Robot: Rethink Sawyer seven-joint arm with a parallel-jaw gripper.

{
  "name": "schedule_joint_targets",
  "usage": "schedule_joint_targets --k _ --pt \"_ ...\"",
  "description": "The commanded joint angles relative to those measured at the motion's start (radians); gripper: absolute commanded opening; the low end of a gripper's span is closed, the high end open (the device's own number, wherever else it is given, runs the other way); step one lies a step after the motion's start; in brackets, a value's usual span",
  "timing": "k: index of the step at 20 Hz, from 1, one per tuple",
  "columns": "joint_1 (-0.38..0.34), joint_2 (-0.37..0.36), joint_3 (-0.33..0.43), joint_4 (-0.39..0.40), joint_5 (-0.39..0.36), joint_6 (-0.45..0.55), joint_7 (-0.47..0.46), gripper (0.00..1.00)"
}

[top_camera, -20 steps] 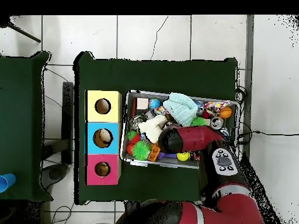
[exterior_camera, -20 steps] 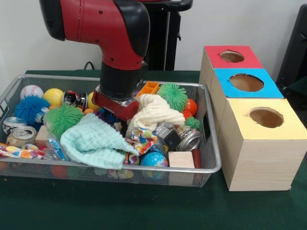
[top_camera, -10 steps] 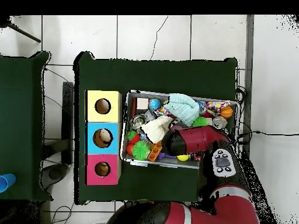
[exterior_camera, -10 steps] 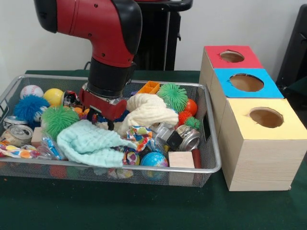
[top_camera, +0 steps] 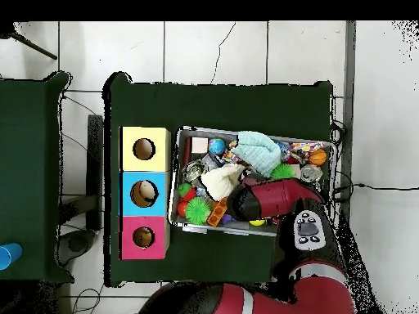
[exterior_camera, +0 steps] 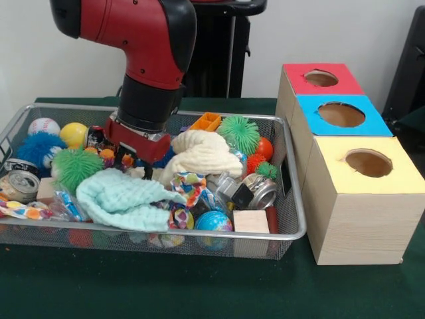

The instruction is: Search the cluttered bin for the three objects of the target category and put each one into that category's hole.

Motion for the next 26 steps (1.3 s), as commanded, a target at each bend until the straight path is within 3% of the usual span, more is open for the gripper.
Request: schedule_joint_targets --k 1,4,7,12,17,19,20,22,26 --pt "-0.033 -0.03 -0.048 -0.03 -0.059 0.066 -0.074 1.0" --pt "-0.024 -0.126 -0.063 0.004 -0.045 0.195 -0.154 1.0" --pt "-0.015 -0.142 -0.08 -0.005 -0.05 0.239 -0.17 1.0" --pt "-0.003 -0.032 -0.104 -0.092 -0.095 0.158 -0.082 1.0" --pt "-0.02 0.006 -0.088 -0.122 -0.11 0.108 -0.081 1.0" --pt "-0.099 -0.02 0.035 -0.066 -0.079 0.095 -0.155 1.0" --pt "-0.21 -0.026 0.193 0.011 -0.032 0.098 -0.224 1.0" --pt "-0.352 -0.004 0.395 0.101 0.032 0.121 -0.282 1.0" --pt "-0.393 -0.015 0.489 0.147 0.05 0.169 -0.279 1.0"
